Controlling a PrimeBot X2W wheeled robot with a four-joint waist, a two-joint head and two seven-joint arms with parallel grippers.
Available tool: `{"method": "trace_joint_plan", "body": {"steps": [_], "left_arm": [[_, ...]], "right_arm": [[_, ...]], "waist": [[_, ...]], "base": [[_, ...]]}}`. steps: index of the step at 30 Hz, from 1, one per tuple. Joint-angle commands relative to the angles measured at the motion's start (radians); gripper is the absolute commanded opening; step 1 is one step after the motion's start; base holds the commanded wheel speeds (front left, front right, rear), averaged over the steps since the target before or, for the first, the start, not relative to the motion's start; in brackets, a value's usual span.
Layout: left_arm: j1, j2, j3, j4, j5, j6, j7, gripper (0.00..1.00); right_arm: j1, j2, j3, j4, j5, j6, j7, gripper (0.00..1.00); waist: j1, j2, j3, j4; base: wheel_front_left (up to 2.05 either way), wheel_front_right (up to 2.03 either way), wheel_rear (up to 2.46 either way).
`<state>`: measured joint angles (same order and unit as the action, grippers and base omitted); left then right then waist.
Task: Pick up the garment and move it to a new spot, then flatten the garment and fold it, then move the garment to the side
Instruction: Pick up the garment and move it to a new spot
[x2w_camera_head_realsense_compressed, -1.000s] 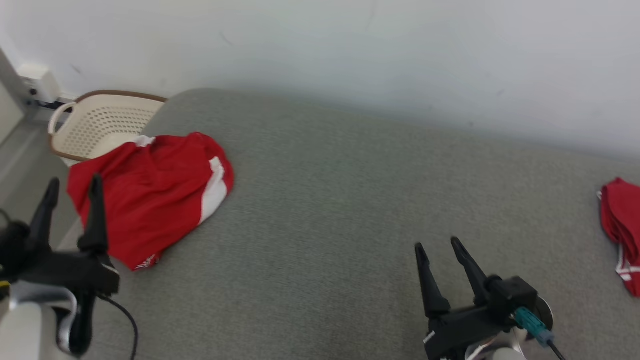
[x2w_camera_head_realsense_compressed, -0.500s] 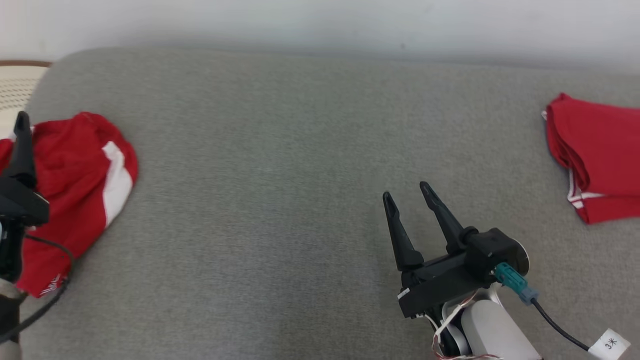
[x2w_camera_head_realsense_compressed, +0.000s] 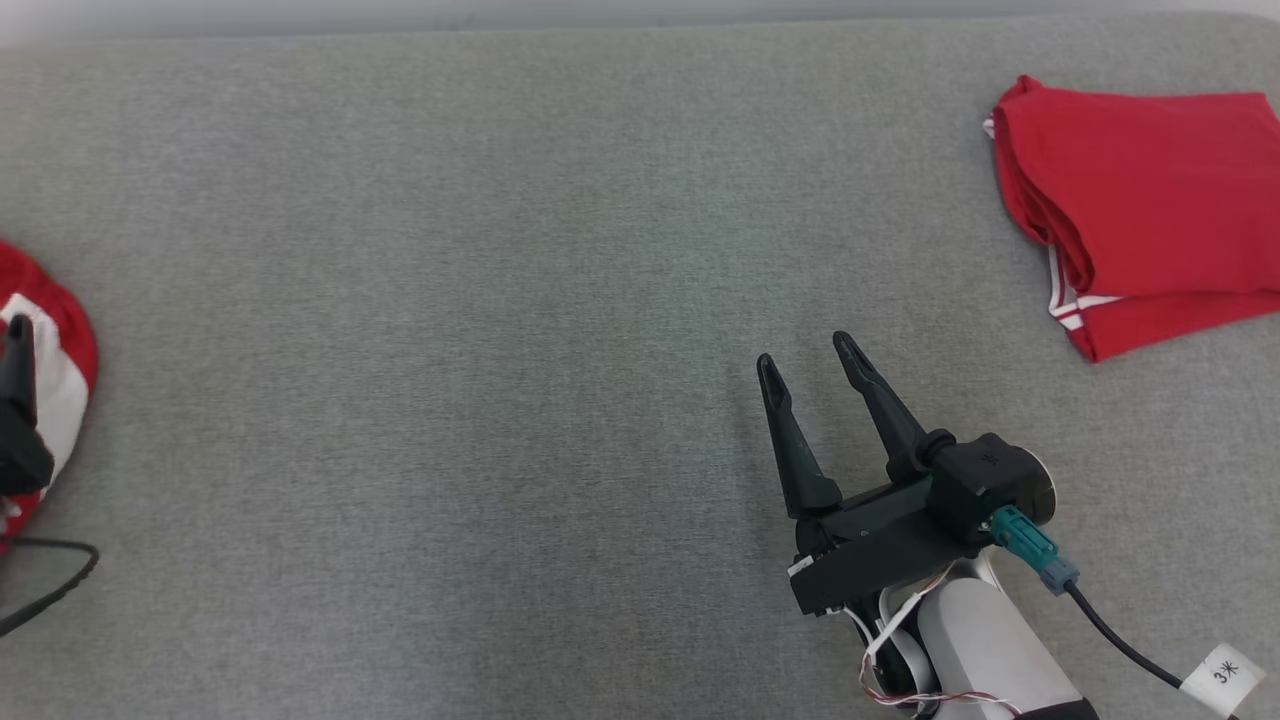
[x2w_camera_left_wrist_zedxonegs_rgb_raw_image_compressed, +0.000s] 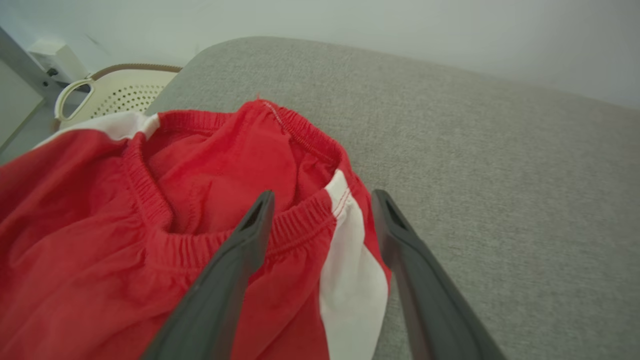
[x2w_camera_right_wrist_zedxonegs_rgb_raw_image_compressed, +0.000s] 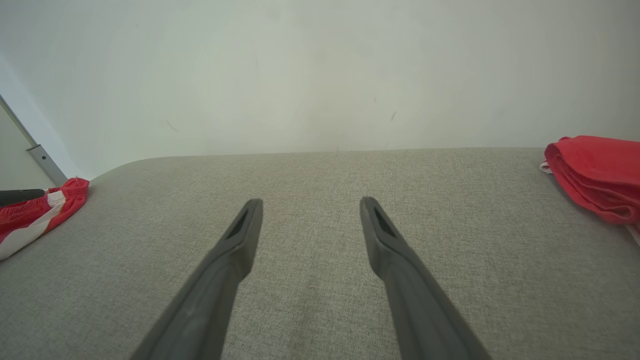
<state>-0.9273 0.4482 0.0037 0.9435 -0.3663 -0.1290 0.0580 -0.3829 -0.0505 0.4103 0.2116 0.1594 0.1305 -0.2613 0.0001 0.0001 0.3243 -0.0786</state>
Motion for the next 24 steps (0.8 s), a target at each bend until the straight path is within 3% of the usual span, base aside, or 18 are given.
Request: {"method": "trace_joint_plan", "body": {"steps": [1,10,12,24], "left_arm": [[-0.002,0.013,-0.007,0.017,-0.009,0.001,0.005,1.00],[0.003,0.039,-0.099,0.108,-0.057,0.000,0.098,1.00],[0.003,0.052,-0.110,0.125,-0.051,0.001,0.093,0.00],[-0.040,0.045,-0.183,0.064,-0.047,0.000,-0.098,0.00]], "right_arm": [[-0.016,0.000,0.003,-0.004,0.006,0.000,-0.005,1.00],[-0.016,0.000,0.006,-0.006,-0.001,0.000,-0.005,1.00],[-0.017,0.000,0.009,-0.003,0.001,0.000,-0.005,1.00],[0.017,0.000,-0.012,0.016,0.004,0.000,-0.005,1.00]], "waist": [[-0.0001,-0.0001,0.013,-0.015],[-0.0001,-0.0001,0.025,-0.025],[-0.0001,-0.0001,0.024,-0.028],[-0.0001,-0.0001,-0.055,-0.009]], "base": [[0.00,0.00,0.00],[0.00,0.00,0.00],[0.00,0.00,0.00],[0.00,0.00,0.00]]}}
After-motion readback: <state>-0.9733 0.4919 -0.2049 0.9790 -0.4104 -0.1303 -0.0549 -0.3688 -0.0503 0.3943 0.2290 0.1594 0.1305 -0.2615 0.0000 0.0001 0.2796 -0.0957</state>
